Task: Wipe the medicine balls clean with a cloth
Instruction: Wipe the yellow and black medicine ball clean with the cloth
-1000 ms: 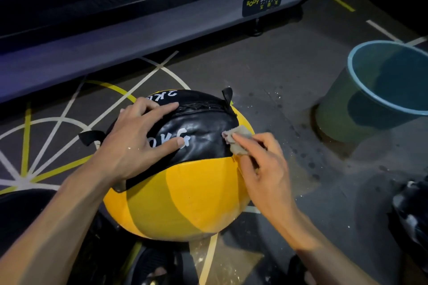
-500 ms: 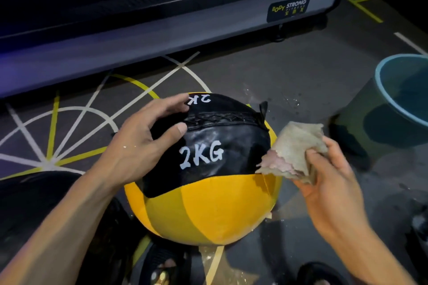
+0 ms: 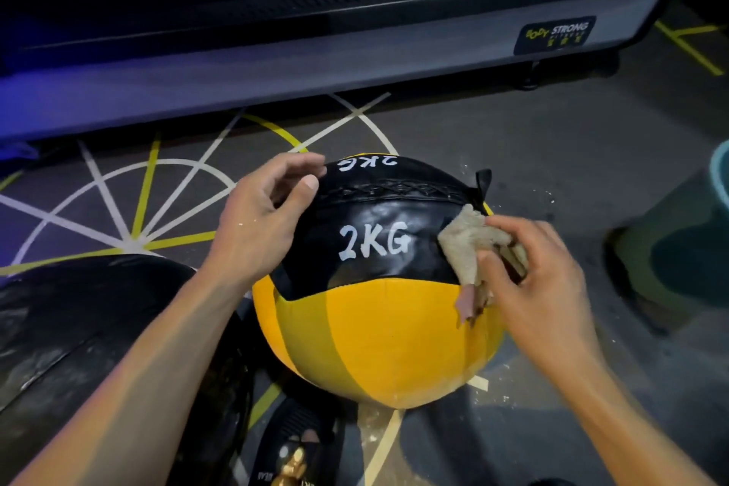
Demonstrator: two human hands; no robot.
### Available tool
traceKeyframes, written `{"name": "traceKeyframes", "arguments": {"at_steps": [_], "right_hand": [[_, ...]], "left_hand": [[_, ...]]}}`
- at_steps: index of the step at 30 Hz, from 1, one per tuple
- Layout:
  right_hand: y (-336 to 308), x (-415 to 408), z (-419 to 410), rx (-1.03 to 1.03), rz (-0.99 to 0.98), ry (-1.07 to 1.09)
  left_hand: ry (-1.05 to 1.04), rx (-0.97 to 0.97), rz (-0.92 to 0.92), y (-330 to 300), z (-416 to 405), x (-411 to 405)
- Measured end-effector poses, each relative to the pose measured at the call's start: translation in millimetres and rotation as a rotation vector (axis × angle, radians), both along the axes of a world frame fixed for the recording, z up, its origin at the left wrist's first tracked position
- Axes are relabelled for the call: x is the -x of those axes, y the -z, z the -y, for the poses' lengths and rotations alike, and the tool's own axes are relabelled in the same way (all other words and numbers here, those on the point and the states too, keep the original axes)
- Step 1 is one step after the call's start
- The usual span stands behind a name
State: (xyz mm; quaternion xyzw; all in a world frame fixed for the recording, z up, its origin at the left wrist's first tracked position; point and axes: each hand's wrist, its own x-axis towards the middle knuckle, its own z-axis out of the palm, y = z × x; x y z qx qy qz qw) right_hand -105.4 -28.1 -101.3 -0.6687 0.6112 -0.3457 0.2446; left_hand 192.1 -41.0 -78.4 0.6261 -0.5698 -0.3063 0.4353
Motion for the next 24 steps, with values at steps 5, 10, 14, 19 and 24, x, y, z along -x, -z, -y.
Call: {"name": "traceKeyframes", "arguments": {"at_steps": [5, 10, 14, 19, 24], "right_hand": [[5.2, -3.4, -1.6, 0.108, -0.091, 0.105], [8.8, -18.0, -18.4, 0.107, -0.115, 0.012], [12.2, -14.8, -3.5, 0.121, -0.156, 0.073], [-4.1, -63.0, -10.9, 0.279, -0.168, -0.135], [2.3, -97.5, -44.3, 0.367, -0.503, -0.559]], "left_hand": [[-0.208, -0.085, -0.05, 4.1, -3.3, -6.8], [-0.222, -0.167, -0.194, 1.2, -5.8, -4.1], [-0.179, -0.223, -0.306, -4.2, -7.5, 1.9], [-0.057, -0.266, -0.349, -0.4, -11.4, 9.6], [-0.096, -0.264, -0.323, 7.2, -19.4, 4.0]]}}
